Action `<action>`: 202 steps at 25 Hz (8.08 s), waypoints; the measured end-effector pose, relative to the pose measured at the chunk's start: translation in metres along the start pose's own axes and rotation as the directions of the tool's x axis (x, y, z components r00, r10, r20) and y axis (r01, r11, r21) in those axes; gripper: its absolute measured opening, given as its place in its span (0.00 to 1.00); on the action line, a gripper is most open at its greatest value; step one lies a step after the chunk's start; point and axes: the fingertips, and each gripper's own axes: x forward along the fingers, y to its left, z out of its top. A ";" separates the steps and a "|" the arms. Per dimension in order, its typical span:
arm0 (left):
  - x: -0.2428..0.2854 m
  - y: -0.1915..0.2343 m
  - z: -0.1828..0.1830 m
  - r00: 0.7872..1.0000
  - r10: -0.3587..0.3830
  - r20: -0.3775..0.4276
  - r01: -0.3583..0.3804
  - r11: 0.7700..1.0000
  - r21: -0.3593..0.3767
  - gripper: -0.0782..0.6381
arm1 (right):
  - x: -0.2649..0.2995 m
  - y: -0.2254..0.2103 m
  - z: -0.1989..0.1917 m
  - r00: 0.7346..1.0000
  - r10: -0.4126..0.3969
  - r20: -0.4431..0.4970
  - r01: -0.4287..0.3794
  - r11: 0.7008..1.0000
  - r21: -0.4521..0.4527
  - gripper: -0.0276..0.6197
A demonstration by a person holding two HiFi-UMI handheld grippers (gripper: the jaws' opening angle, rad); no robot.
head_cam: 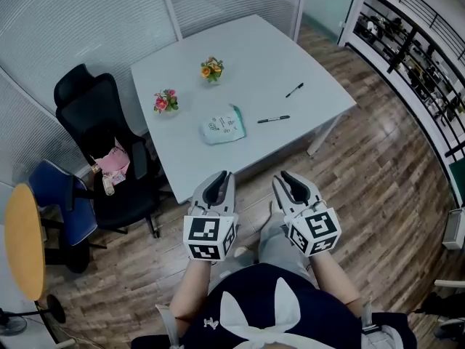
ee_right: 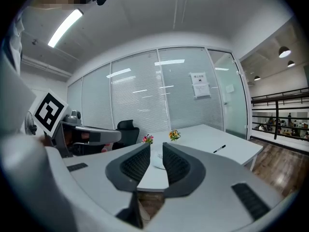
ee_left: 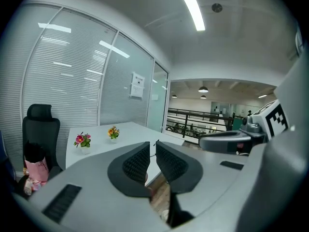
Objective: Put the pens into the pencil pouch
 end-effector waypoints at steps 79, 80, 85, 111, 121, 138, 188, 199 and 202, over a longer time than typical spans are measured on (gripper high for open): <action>0.344 0.127 -0.153 0.745 0.221 -0.630 -0.308 0.951 -0.030 0.46 | 0.245 -0.235 -0.079 0.841 0.293 -0.455 -0.329 0.944 0.001 0.32; 0.348 0.127 -0.156 0.736 0.219 -0.641 -0.304 0.952 -0.024 0.46 | 0.247 -0.235 -0.080 0.841 0.291 -0.457 -0.325 0.946 0.004 0.32; 0.361 0.131 -0.172 0.682 0.211 -0.700 -0.291 0.957 0.005 0.44 | 0.253 -0.233 -0.082 0.845 0.277 -0.457 -0.302 0.953 0.021 0.32; 0.338 0.139 -0.148 0.763 0.054 -0.644 -0.228 0.955 -0.191 0.18 | 0.270 -0.221 -0.083 0.844 0.269 -0.464 -0.276 0.960 0.053 0.34; 0.321 0.148 -0.104 0.859 -0.013 -0.512 -0.133 0.960 -0.247 0.17 | 0.273 -0.213 -0.077 0.844 0.277 -0.459 -0.290 0.956 0.044 0.34; 0.296 0.170 -0.080 0.895 0.012 -0.447 -0.161 0.941 -0.297 0.17 | 0.261 -0.269 -0.117 0.791 0.186 -0.583 -0.271 0.961 -0.061 0.35; 0.302 0.174 -0.079 0.889 0.045 -0.455 -0.209 0.925 -0.317 0.17 | 0.276 -0.288 -0.193 0.548 0.207 -0.810 -0.572 0.800 -0.183 0.15; 0.301 0.180 -0.076 0.893 0.051 -0.447 -0.212 0.925 -0.316 0.17 | 0.281 -0.279 -0.150 0.645 0.222 -0.732 -0.514 0.834 -0.200 0.15; 0.301 0.181 -0.076 0.893 0.053 -0.448 -0.213 0.925 -0.315 0.17 | 0.281 -0.274 -0.134 0.673 0.244 -0.698 -0.496 0.849 -0.181 0.15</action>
